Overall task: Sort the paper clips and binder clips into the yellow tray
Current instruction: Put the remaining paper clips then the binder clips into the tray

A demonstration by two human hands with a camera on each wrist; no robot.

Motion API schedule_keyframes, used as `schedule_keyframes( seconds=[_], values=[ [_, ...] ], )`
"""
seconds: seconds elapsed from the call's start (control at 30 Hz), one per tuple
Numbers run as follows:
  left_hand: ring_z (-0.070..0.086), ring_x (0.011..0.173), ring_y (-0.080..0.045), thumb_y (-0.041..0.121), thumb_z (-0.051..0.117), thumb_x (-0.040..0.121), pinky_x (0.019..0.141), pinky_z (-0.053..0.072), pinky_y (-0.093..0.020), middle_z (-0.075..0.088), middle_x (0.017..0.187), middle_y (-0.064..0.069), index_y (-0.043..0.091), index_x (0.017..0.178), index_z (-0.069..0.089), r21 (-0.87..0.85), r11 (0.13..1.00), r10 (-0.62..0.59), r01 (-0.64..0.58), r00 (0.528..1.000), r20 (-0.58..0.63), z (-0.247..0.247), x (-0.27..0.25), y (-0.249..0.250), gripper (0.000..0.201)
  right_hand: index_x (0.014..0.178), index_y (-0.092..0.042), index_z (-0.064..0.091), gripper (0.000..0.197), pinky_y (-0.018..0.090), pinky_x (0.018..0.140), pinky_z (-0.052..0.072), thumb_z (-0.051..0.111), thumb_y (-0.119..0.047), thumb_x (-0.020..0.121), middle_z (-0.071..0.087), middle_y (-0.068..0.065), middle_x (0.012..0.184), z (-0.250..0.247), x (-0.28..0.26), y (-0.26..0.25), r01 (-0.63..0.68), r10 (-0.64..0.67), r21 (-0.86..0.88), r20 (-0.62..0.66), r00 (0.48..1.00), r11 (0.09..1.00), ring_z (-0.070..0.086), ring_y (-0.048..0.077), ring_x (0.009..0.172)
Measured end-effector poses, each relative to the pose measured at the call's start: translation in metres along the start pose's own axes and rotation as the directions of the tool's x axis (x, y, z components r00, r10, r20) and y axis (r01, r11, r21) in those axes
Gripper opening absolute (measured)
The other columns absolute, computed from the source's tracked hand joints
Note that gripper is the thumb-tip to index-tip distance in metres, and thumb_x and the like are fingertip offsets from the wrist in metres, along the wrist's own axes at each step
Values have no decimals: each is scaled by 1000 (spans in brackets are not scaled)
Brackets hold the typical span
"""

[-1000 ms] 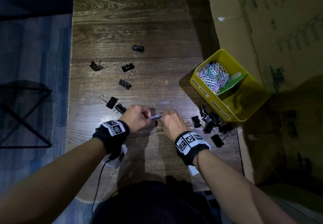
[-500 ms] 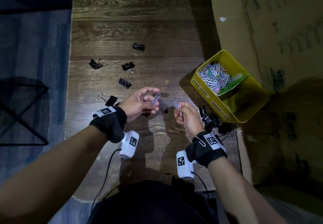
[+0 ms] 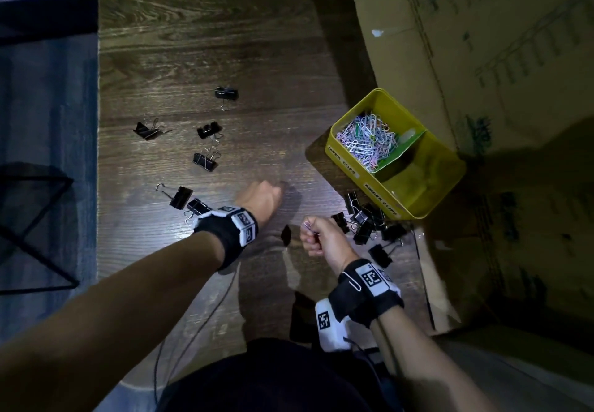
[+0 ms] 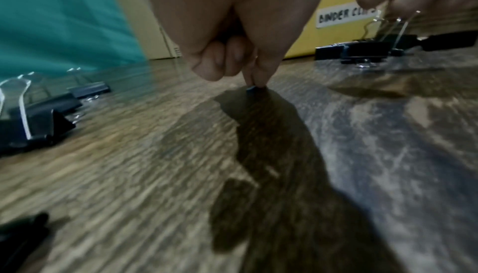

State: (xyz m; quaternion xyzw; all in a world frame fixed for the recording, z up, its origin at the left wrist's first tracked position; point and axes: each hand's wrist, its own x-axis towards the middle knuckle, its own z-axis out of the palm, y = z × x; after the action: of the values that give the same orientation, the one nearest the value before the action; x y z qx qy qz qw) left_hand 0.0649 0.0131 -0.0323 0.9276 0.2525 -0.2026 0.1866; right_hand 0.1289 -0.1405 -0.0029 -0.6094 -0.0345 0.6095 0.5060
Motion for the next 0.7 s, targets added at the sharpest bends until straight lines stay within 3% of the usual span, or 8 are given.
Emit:
schedule_keyframes(
  seconds=[0.2,0.23,0.3,0.37,0.4,0.53,0.6,0.7],
  values=[
    [61,79,-34,20,43,92,66,47,-37,65,85,-21,2,92,60,-228,973,-56,36,995,-84,-30,6,21,25,61,-17,41,31,16,40,19,37,-13,92,37,-8,52,-19,-16,-39,118,-120,-31,-89,989,993,29,3,39],
    [59,74,-30,22,44,91,64,44,-35,63,78,-18,4,85,62,-430,897,-151,100,985,-86,-41,11,29,26,61,-17,41,31,18,40,17,37,-10,91,36,-9,51,-23,-18,-51,155,-157,-25,-126,980,988,29,3,40],
    [45,53,-21,20,40,86,48,34,-23,52,54,-4,11,66,53,-839,519,-248,164,968,36,-66,25,48,25,61,-19,40,28,21,42,17,37,-11,88,35,-8,53,-32,-20,-79,235,-238,-39,-196,951,971,29,6,42],
    [30,39,-13,14,35,85,40,21,-12,35,41,4,15,62,39,-961,193,-237,201,959,153,-92,39,70,24,59,-23,42,31,26,46,23,35,-17,89,36,-6,57,-44,-13,-105,285,-311,-127,-309,899,950,31,9,46],
    [27,36,-12,12,34,85,39,19,-10,33,42,3,16,62,38,-968,168,-213,189,965,152,-104,45,80,24,55,-24,45,34,29,50,27,34,-24,87,37,-6,58,-49,-11,-117,292,-348,-199,-371,861,935,34,12,50],
    [48,49,-20,14,44,85,47,40,-24,48,56,-4,15,61,47,-902,430,-151,30,988,-39,-122,67,116,24,72,-18,55,29,42,82,36,32,-22,90,56,10,86,-65,-1,-155,103,-444,-633,-410,797,767,48,26,86],
    [59,64,-25,19,52,84,63,50,-31,60,65,-6,16,65,56,-842,539,-177,7,979,-105,-118,79,124,20,100,-10,61,28,36,94,36,35,-19,96,58,19,120,-69,3,-166,-6,-394,-667,-448,803,745,50,32,112],
    [62,101,-24,21,56,84,91,49,-32,69,106,-8,17,96,69,-726,688,-136,17,985,-105,-113,88,124,18,122,-12,60,34,32,101,37,41,-19,95,56,14,132,-73,6,-167,-56,-333,-669,-439,835,741,48,31,124]
  ],
)
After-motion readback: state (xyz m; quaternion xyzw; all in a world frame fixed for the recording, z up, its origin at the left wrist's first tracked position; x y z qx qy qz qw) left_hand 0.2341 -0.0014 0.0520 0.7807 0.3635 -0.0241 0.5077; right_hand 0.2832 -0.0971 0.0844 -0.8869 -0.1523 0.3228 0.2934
